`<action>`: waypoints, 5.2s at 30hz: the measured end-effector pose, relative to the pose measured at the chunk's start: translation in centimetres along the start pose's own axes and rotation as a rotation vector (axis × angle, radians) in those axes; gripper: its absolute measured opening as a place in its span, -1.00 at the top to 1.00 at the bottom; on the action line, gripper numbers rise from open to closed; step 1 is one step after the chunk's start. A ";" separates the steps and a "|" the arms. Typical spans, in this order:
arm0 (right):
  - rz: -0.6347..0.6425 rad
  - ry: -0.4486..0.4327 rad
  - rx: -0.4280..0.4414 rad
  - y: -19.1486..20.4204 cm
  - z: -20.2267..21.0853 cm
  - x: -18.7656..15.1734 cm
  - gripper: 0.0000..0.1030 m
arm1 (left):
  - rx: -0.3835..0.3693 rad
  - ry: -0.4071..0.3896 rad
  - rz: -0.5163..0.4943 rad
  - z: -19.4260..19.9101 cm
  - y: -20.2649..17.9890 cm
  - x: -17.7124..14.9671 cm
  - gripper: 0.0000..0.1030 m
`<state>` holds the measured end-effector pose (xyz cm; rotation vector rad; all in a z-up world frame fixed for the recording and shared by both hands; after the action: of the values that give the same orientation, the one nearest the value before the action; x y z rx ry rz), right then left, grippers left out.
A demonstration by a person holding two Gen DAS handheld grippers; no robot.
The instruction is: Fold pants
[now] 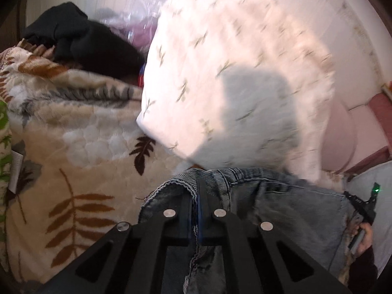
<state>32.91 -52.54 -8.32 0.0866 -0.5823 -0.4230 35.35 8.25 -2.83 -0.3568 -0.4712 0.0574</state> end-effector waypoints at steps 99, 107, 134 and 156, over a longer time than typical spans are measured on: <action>0.177 0.254 -0.079 3.2 11.1 -27.7 0.00 | 0.030 0.042 -0.424 3.0 -7.3 -27.4 0.56; 0.246 0.154 0.254 12.6 14.0 -22.0 0.05 | -0.059 -0.159 -0.463 6.0 -9.9 -25.7 0.20; 0.489 0.430 0.459 24.4 2.9 -18.9 0.02 | -0.147 0.104 -0.423 2.7 -10.2 -27.5 0.20; 0.511 0.307 0.247 28.0 0.3 -18.6 0.85 | -0.102 0.171 -0.465 1.4 -10.2 -28.5 0.20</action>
<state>28.91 -19.33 -12.09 0.2285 -0.3318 0.1600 9.08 -4.69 -10.49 -0.3409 -0.3790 -0.4466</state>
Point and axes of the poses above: each gripper's, at about its wrist camera, not at the fingertips, and z roughly against the way its jaws point, y to its left, x to its top, the point moved 5 cm from there along -z, roughly the way its jaws point, and after that the axes turned 6 degrees about y, right-handed, at the moved point
